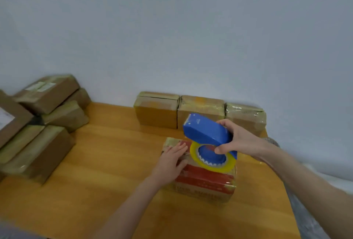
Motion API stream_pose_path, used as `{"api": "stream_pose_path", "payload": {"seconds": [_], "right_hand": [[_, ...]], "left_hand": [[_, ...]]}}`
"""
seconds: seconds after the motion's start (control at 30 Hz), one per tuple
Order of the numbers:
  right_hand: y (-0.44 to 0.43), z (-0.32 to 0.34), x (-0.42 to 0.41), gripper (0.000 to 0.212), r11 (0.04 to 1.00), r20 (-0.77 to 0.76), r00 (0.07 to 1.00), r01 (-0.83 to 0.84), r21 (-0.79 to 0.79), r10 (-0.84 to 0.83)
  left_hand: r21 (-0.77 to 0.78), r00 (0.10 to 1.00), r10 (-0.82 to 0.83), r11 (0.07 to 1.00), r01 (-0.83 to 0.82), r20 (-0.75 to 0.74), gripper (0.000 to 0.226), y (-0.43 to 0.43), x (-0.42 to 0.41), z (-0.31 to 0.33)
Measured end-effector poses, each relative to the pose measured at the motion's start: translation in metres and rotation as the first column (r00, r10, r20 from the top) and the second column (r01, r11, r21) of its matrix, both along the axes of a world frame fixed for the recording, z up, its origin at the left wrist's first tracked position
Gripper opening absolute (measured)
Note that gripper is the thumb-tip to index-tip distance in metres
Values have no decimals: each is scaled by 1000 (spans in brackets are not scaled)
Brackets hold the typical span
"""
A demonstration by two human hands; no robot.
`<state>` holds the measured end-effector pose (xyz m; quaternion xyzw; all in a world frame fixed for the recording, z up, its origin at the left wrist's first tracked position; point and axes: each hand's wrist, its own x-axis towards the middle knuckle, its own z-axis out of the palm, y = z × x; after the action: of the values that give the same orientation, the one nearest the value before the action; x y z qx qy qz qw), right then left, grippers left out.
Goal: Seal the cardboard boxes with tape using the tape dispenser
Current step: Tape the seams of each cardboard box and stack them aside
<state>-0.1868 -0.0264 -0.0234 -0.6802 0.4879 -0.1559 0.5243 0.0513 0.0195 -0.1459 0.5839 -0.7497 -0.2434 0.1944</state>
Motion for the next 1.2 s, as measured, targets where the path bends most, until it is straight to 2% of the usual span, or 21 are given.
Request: {"api": "stream_pose_path", "payload": {"seconds": [0.03,0.07,0.13,0.17,0.2,0.23,0.3,0.37,0.53,0.6,0.73,0.8,0.83,1.0,1.2], "right_hand": [[-2,-5,7,69,1000,-16,1000,-23,-10,22],[-4,-9,11,68,999,-27,999,-31,-21,30],[-6,-14,15,67,999,-31,999,-31,-40,29],[-8,-16,16,66,998,-33,999,-41,-46,40],[-9,-17,15,65,998,-35,998,-55,-44,54],[-9,-18,15,66,997,-33,997,-67,-38,66],[-9,-20,14,67,996,-28,996,-86,-32,86],[-10,-20,13,69,995,-24,996,-91,-33,90],[-11,-21,13,80,994,-17,994,-109,-13,108],[-10,-21,12,77,994,-14,994,-105,-15,104],[-11,-21,13,71,993,-16,994,-113,-18,112],[-12,-23,11,69,994,-9,994,-111,-10,111],[-12,-23,10,68,994,-8,994,-111,-7,110],[-12,-26,11,70,994,3,994,-112,2,112],[-10,-28,5,71,996,61,995,-82,40,80]], "left_hand": [[31,979,98,995,-94,-181,42,1,5,4],[81,912,235,972,-220,-337,38,2,10,10],[248,687,492,869,-429,-536,32,4,21,24],[357,557,563,823,-441,-610,32,4,25,30],[462,450,600,799,-386,-661,35,3,27,34],[536,394,616,788,-304,-682,40,3,26,40],[609,416,619,773,-178,-666,48,0,18,51],[653,444,631,747,-126,-636,53,-4,7,59],[698,395,674,709,-106,-624,29,-15,-5,67],[683,418,662,720,-124,-622,21,-18,-2,66],[712,387,692,692,-115,-610,39,-17,2,69],[717,440,675,691,-95,-592,45,-17,-1,71],[712,455,664,696,-87,-594,43,-17,-3,70],[706,404,656,707,-37,-637,16,-17,-3,67],[672,434,630,737,-74,-644,10,-20,-5,65]]}}
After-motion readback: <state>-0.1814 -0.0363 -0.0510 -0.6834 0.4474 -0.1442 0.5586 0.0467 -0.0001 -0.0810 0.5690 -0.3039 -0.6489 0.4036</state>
